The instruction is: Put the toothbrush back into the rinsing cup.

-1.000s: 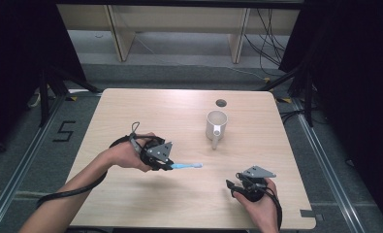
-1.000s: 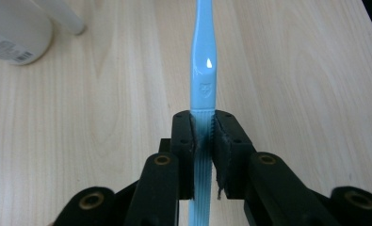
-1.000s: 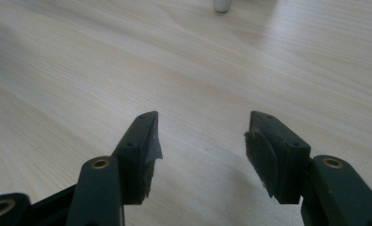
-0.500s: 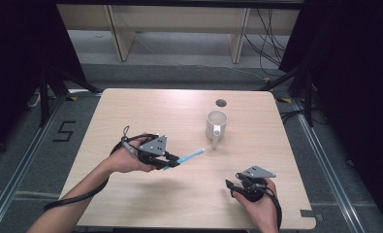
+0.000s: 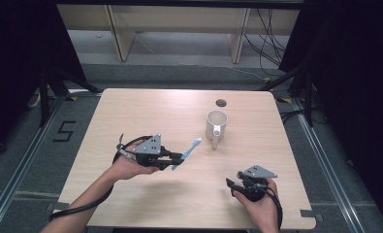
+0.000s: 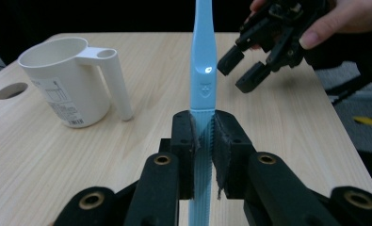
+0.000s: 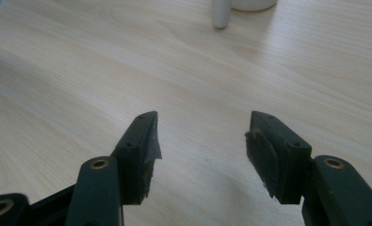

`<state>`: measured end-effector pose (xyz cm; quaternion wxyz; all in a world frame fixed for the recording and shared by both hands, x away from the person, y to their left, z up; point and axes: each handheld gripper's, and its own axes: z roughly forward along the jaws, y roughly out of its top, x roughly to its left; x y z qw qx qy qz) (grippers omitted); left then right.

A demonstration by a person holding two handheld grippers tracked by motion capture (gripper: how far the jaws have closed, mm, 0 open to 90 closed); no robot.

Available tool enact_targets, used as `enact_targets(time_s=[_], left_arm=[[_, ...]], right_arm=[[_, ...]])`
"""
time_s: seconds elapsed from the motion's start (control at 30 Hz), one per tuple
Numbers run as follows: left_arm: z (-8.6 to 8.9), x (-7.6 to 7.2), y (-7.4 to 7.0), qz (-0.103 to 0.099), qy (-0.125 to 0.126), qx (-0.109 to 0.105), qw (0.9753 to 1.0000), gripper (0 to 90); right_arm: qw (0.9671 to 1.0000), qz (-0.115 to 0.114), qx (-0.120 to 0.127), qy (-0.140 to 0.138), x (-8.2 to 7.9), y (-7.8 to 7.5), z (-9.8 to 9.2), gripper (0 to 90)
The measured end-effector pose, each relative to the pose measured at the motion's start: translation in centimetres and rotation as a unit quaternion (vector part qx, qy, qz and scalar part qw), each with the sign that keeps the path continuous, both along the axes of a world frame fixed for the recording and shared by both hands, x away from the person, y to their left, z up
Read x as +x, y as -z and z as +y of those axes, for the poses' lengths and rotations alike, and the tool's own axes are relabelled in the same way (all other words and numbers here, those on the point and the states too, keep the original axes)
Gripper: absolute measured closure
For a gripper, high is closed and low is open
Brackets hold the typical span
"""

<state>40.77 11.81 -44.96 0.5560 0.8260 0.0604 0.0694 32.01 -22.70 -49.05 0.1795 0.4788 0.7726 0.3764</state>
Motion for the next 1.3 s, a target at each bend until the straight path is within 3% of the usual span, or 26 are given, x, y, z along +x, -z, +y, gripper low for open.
enact_targets(time_s=[0.13, 0.2, 0.27, 0.37, 0.43, 0.5, 0.53, 0.57, 0.6, 0.67, 0.7, 0.8, 0.83, 0.87, 0.9, 1.13, 1.17, 1.3], left_arm=[[0.2, -0.1, 0.6, -0.01, -0.009, -0.019, 0.9997, 78.7], [0.3, -0.4, 1.0, 0.014, -0.008, -0.029, 0.9994, 78.7], [0.3, -0.6, 1.4, 0.027, -0.007, -0.048, 0.9985, 78.7], [0.5, -1.0, 1.8, 0.032, -0.017, -0.053, 0.9979, 78.7], [0.5, -1.1, 2.0, 0.033, -0.022, -0.062, 0.9973, 78.6], [0.5, -1.2, 2.1, 0.029, -0.03, -0.065, 0.997, 78.7], [0.5, -1.3, 2.2, 0.029, -0.032, -0.068, 0.9967, 78.7], [0.5, -1.3, 2.2, 0.031, -0.031, -0.081, 0.9957, 78.7], [0.7, -1.3, 2.1, 0.029, -0.04, -0.078, 0.9957, 78.7], [0.7, -1.3, 2.2, 0.03, -0.047, -0.085, 0.9949, 78.6], [0.7, -1.4, 2.2, 0.036, -0.051, -0.092, 0.9938, 78.6], [0.8, -1.3, 2.3, 0.035, -0.058, -0.094, 0.9932, 78.6], [0.8, -1.3, 2.4, 0.038, -0.058, -0.096, 0.993, 78.6], [0.7, -1.2, 2.5, 0.038, -0.054, -0.104, 0.9924, 78.6], [0.7, -1.3, 2.5, 0.038, -0.058, -0.096, 0.993, 78.6], [0.2, -1.3, 2.7, 0.04, -0.053, -0.113, 0.9914, 78.6], [0.3, -1.3, 2.6, 0.039, -0.062, -0.102, 0.9921, 78.6], [0.0, -1.5, 2.7, 0.041, -0.071, -0.105, 0.9911, 78.6]], right_arm=[[0.9999, -0.014, 0.004, -0.006, 0.1, 0.0, 0.0, 44.8], [0.9998, -0.02, -0.001, -0.003, 0.0, -0.1, 0.0, 44.9], [0.9998, -0.011, 0.016, -0.001, -0.2, -0.2, 0.4, 45.1], [0.9994, -0.025, 0.021, -0.009, -0.1, -0.4, 0.5, 45.4], [0.9989, -0.025, 0.04, -0.006, -0.3, -0.6, 0.8, 45.9], [0.9981, -0.045, 0.039, -0.016, -0.2, -0.9, 0.8, 46.1], [0.9972, -0.044, 0.059, -0.014, -0.3, -1.0, 1.0, 46.2], [0.9975, -0.042, 0.055, -0.01, -0.4, -1.2, 1.0, 46.5], [0.9969, -0.062, 0.047, -0.014, -0.4, -1.4, 0.9, 46.7], [0.9946, -0.059, 0.085, -0.01, -0.5, -1.7, 1.4, 47.1], [0.9951, -0.066, 0.072, -0.016, -0.4, -1.9, 1.2, 47.2], [0.9931, -0.081, 0.084, -0.01, -0.5, -2.4, 1.6, 47.4], [0.9909, -0.09, 0.097, -0.023, -0.4, -2.4, 1.8, 47.4], [0.9912, -0.096, 0.089, -0.021, -0.4, -2.6, 1.8, 47.3], [0.9909, -0.089, 0.1, -0.016, -0.5, -2.6, 2.1, 47.3], [0.9888, -0.103, 0.103, -0.032, -0.5, -2.9, 2.7, 47.3], [0.9886, -0.1, 0.108, -0.032, -0.5, -2.9, 2.9, 47.5], [0.9867, -0.108, 0.115, -0.038, -0.5, -3.4, 3.5, 49.6]])
